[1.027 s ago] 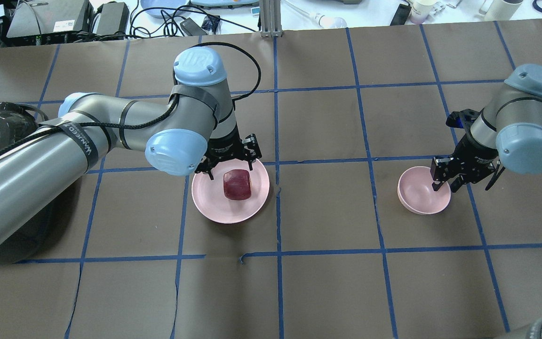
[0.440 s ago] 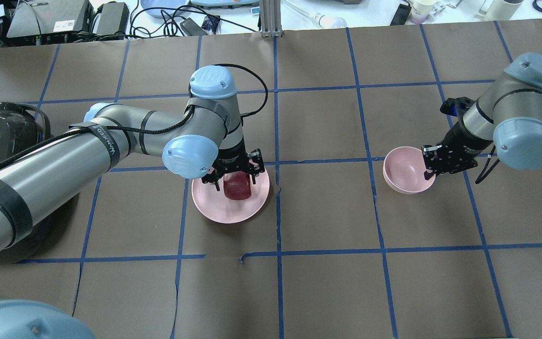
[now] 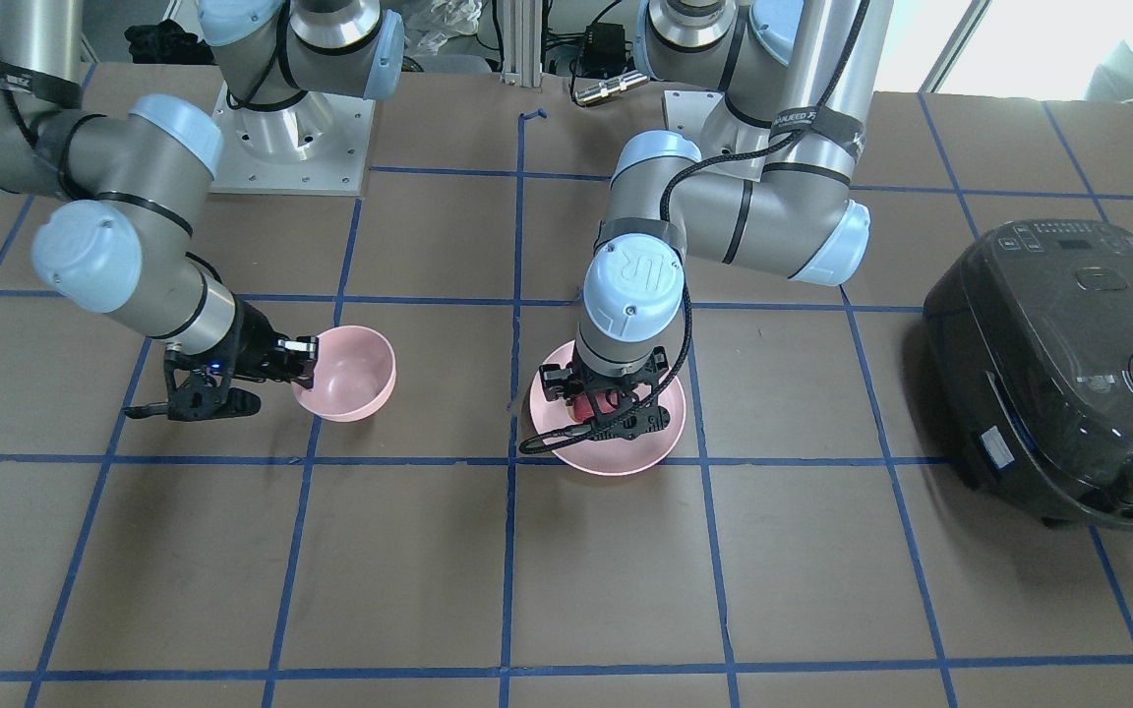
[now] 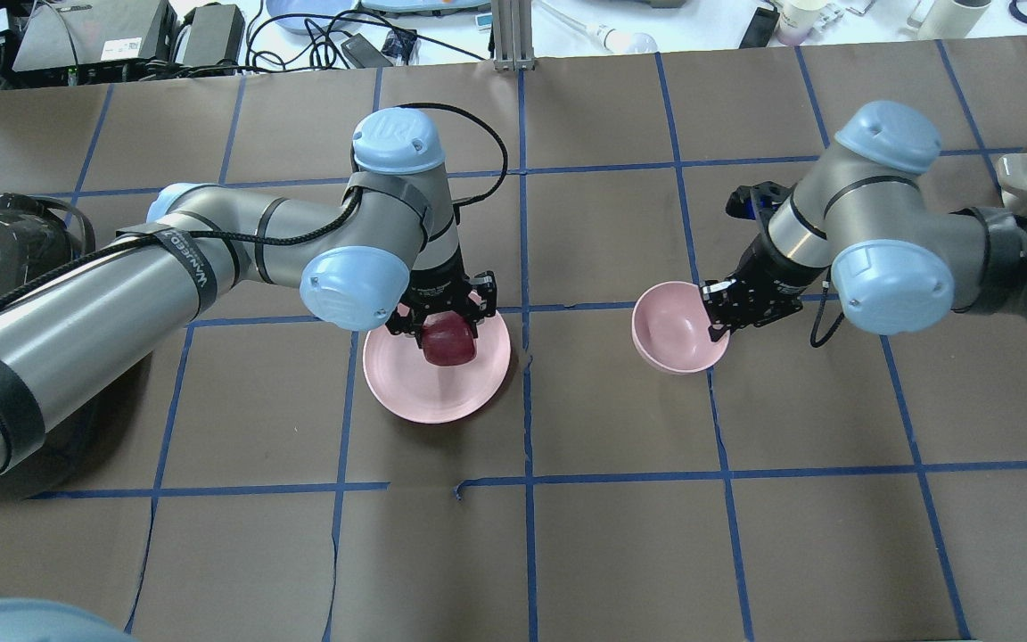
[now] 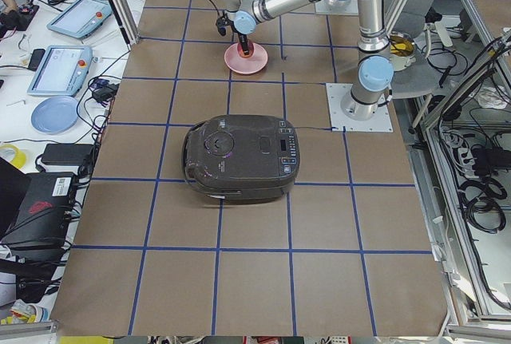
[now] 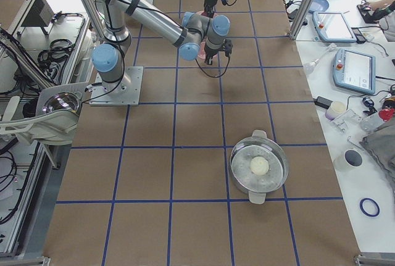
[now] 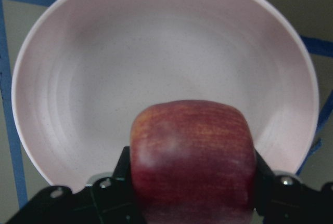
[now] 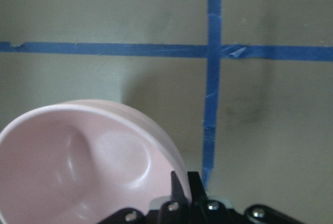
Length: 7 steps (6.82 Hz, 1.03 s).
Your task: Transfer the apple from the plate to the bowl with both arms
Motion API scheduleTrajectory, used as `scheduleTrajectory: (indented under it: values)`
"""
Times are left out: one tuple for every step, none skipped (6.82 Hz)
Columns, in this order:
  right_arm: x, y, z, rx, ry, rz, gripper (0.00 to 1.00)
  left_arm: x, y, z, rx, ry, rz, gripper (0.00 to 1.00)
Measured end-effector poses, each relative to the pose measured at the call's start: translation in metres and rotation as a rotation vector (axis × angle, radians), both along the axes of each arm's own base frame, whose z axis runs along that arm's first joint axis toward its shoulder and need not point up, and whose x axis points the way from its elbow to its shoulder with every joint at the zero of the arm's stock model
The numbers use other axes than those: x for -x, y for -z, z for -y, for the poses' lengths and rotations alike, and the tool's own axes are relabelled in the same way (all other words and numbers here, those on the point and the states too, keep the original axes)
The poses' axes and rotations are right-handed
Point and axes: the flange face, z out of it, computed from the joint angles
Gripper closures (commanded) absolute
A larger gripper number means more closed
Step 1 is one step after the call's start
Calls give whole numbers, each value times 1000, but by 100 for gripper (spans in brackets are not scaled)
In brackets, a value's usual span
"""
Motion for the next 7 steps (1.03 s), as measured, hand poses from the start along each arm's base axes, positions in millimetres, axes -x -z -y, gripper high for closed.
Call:
scheduleTrajectory:
  values:
    - [-19, 4, -5, 2, -30, 19, 100, 2, -22, 5, 26, -5, -18, 98]
    - [-30, 11, -12, -1, -49, 28, 100, 6, -42, 7, 30, -33, -59, 98]
    - [-38, 20, -19, -6, -60, 40, 100, 13, -56, 6, 21, -102, -114, 98]
    - [-44, 26, -23, -12, -64, 55, 100, 21, -62, 3, -5, -205, -168, 98]
    - [-48, 29, -25, -16, -66, 62, 52, 33, -62, 1, -49, -317, -229, 98]
    - [-51, 29, -25, -15, -68, 65, 18, 48, -61, -3, -100, -412, -292, 98]
    - [-52, 27, -25, -5, -70, 61, 0, 63, -60, -7, -129, -472, -334, 98]
